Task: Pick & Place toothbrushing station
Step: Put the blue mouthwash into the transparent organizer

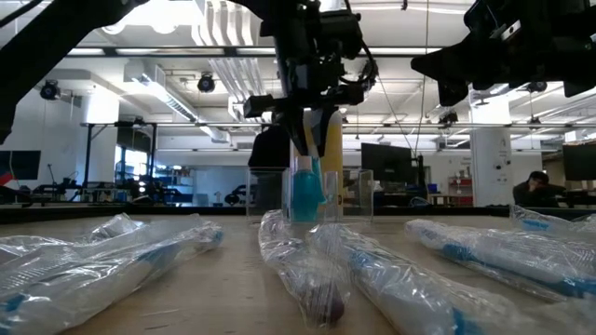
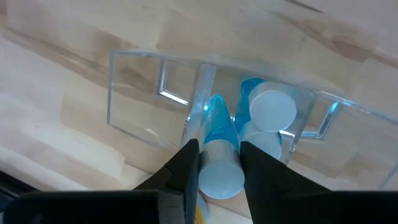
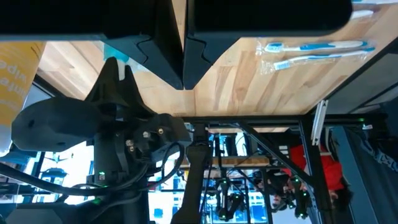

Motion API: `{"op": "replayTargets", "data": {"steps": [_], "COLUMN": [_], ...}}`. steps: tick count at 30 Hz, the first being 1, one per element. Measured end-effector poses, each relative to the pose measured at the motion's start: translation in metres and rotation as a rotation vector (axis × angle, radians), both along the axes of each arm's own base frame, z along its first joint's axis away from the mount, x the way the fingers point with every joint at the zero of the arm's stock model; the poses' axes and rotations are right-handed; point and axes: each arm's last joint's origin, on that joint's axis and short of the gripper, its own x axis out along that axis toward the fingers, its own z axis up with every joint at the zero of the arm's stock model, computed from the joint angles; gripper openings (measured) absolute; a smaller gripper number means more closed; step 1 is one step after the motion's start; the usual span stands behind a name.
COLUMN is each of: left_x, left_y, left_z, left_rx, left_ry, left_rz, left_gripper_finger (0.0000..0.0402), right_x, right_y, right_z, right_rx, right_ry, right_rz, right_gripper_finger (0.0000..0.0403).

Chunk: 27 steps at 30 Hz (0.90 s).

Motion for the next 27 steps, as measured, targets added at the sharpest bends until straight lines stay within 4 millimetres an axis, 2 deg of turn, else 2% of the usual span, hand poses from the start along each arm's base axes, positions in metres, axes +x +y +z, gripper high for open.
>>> {"op": "replayTargets", "data": {"steps": [10,27], "left_x": [0.0013,0.0039], "left_y": [0.0067,0.0082], "left_z": [-0.0007,-0.0007], "left_rx": [-0.02,-0.027], "left_ry": [-0.028,-0.059], "left_rz": [0.009,0.048], "left_gripper_finger": [0.0116,0.0121], "right_x": [0.0,0.0], "right_y": [0.0,0.0], "right_z": [0.0,0.0], "right_rx": [0.0,0.004], "right_ry": [0.0,0.0], "right_rz": [0.0,0.001], "right_gripper_finger": [0.0008,0.0008]}}
